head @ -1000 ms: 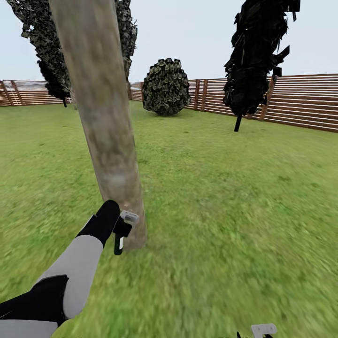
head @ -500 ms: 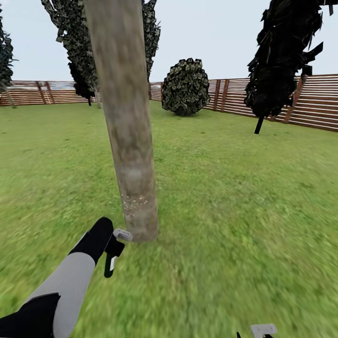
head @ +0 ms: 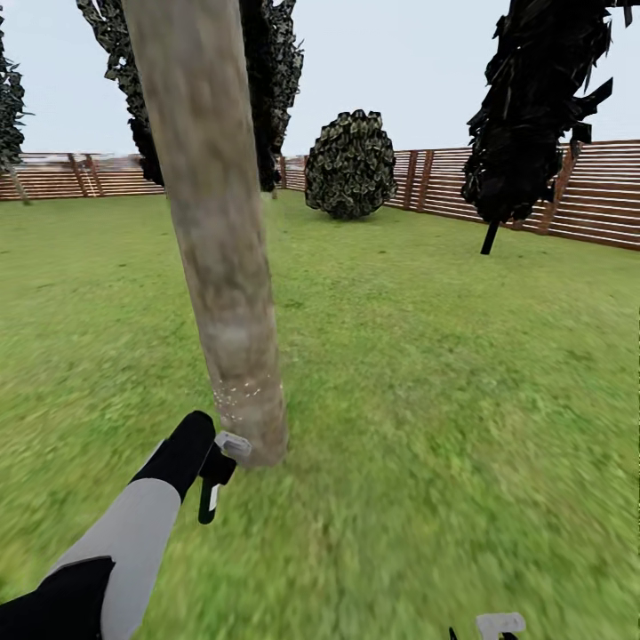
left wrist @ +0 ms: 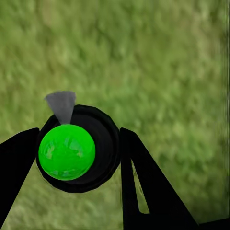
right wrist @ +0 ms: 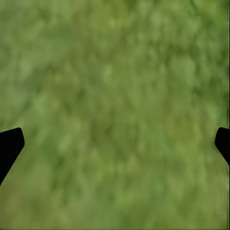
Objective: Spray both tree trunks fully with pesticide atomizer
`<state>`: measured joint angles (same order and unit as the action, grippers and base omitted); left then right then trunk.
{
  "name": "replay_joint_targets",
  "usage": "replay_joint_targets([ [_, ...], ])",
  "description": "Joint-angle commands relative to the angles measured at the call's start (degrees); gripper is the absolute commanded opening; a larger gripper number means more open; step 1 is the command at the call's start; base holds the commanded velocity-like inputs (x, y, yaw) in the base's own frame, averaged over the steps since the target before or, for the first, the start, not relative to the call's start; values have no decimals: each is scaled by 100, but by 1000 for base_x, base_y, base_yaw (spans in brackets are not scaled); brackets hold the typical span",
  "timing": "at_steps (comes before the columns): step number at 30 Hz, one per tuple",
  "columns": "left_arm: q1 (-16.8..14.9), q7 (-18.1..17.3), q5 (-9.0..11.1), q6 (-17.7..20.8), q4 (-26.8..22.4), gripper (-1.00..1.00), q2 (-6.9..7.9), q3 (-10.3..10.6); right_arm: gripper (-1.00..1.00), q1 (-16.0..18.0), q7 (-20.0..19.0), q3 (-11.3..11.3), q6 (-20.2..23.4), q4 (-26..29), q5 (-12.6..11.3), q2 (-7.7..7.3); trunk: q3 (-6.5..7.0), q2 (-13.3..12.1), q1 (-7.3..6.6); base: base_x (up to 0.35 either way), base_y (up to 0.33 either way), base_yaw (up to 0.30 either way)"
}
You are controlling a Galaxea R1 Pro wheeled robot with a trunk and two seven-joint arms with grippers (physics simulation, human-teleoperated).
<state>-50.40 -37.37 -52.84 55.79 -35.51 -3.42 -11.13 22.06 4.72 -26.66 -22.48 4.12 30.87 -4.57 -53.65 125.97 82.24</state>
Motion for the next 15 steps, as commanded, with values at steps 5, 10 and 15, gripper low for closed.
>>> replay_joint_targets([
  [5, -5, -50, -69, 19, -17, -100, -26, -54, 100, 7, 29, -32, -25, -8, 60, 0, -5, 2, 0, 13, -273, 0],
  [10, -5, -49, -69, 19, -17, -100, 30, -63, 100, 7, 29, -32, -23, -8, 60, 2, -5, 2, 0, 0, -275, 128],
  [15, -5, 59, -69, 19, -17, -100, 3, -69, 100, 3, 26, -32, -23, -8, 60, 7, -5, 2, 0, 12, -275, 271],
])
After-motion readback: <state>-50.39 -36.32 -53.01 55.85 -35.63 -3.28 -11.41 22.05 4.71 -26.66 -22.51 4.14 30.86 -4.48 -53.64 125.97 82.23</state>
